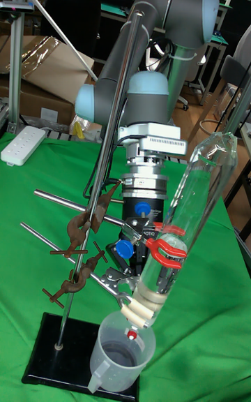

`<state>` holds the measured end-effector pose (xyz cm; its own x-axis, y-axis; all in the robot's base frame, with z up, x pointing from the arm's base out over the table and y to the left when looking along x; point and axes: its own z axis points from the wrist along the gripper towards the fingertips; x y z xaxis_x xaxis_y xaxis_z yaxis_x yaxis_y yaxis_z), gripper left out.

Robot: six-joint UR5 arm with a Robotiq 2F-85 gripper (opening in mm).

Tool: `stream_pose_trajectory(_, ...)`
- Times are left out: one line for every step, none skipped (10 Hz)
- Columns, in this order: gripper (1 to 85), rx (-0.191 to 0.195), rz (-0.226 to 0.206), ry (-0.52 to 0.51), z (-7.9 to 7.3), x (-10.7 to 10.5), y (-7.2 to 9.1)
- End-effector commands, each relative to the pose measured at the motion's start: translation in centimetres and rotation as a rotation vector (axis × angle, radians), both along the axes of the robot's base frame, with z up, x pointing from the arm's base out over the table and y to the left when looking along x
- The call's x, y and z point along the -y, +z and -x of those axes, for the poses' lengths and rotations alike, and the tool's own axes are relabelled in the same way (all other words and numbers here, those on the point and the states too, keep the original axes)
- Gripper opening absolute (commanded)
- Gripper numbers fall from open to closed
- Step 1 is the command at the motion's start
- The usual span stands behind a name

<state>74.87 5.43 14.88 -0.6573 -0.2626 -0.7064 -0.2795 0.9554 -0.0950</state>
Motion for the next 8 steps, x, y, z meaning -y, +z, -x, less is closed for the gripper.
stream_pose_trajectory(1.3, 0.043, 0.066, 0.042, -0.4, 0.0, -0.3)
stream_pose_trajectory(1.3, 0.054, 0.072, 0.048, -0.6, -0.2, -0.4)
stream_pose_trajectory(1.3, 0.065, 0.079, 0.058, -0.9, -0.4, -0.6)
stream_pose_trajectory(1.3, 0.079, 0.083, 0.072, -1.2, -0.7, -0.8)
stream_pose_trajectory(1.3, 0.092, 0.096, 0.083, -1.5, -0.8, -1.0)
stream_pose_trajectory(1.3, 0.099, 0.105, 0.089, -1.6, -0.9, -1.1)
stream_pose_trajectory(1.3, 0.105, 0.121, 0.097, -1.7, -0.8, -1.2)
stream_pose_trajectory(1.3, 0.109, 0.127, 0.1, -1.8, -0.8, -1.3)
